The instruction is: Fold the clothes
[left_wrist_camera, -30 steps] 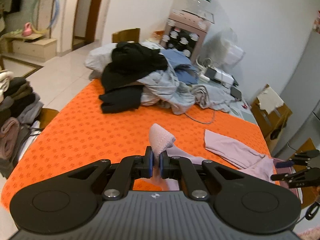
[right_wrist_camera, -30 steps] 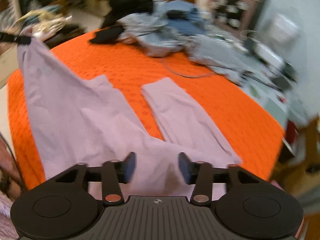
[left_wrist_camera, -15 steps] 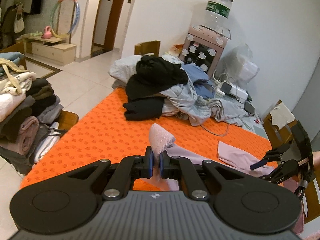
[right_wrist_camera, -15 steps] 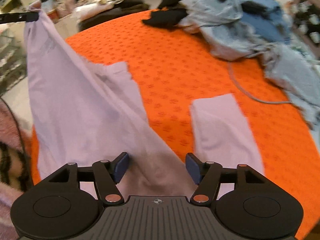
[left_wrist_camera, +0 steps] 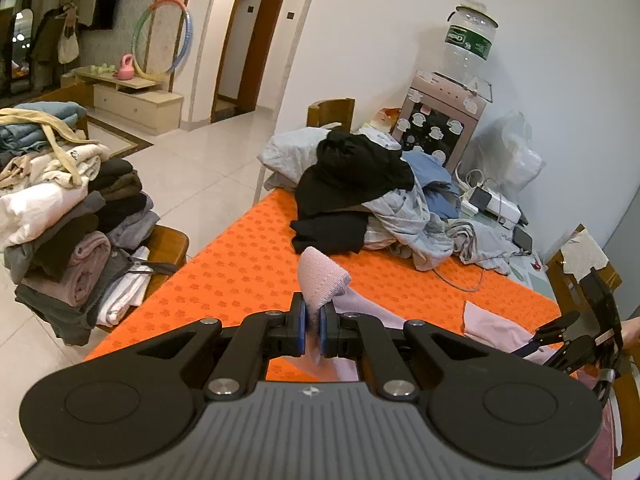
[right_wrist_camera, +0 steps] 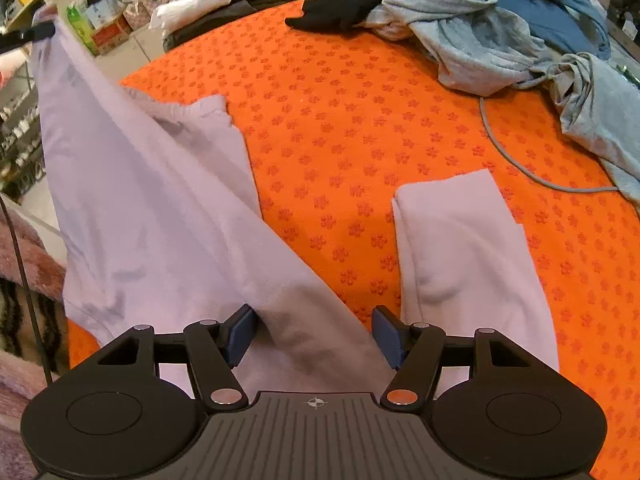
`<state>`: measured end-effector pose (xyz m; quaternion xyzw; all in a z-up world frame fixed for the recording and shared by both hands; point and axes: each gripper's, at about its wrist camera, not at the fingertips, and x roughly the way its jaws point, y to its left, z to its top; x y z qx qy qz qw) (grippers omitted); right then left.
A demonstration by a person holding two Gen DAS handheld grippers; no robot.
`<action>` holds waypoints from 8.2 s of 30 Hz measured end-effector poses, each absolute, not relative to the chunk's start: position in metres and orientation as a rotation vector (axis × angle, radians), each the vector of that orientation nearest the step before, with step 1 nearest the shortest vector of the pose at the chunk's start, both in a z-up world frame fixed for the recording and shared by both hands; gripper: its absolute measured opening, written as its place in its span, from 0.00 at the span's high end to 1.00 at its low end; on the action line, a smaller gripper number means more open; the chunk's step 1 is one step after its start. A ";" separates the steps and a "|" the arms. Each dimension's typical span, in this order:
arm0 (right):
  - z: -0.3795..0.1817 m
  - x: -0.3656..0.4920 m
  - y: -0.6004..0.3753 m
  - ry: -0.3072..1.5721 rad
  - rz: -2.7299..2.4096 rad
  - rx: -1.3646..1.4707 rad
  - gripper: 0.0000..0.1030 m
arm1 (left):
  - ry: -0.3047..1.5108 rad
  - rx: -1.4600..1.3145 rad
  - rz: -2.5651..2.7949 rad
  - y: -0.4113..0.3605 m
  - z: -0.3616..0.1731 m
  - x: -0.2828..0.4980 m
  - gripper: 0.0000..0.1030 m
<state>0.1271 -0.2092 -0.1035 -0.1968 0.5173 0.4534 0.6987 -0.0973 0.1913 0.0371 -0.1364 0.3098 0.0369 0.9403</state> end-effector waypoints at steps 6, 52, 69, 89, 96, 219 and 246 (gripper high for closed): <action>-0.093 0.141 -0.203 1.141 1.077 -0.378 0.38 | 0.635 -0.299 0.120 0.203 0.037 -0.107 0.93; -0.015 -0.112 -0.253 0.783 0.550 -0.266 0.96 | 0.594 -0.352 0.183 0.245 0.031 -0.229 0.93; 0.046 -0.382 -0.230 0.673 0.334 -0.154 0.96 | 0.531 -0.290 0.057 0.263 0.084 -0.396 0.93; 0.062 -0.133 -0.204 0.629 0.114 -0.218 0.96 | 0.534 -0.287 -0.018 0.271 0.069 -0.122 0.93; 0.017 -0.009 -0.198 0.720 0.077 -0.234 0.96 | 0.642 -0.244 -0.030 0.274 0.024 0.016 0.93; -0.124 0.208 0.162 1.117 0.711 -0.247 0.91 | 0.869 -0.534 0.308 0.276 -0.100 -0.133 0.93; -0.061 0.219 0.274 0.850 0.814 -0.250 0.86 | 0.788 -0.473 0.477 0.407 -0.046 -0.089 0.92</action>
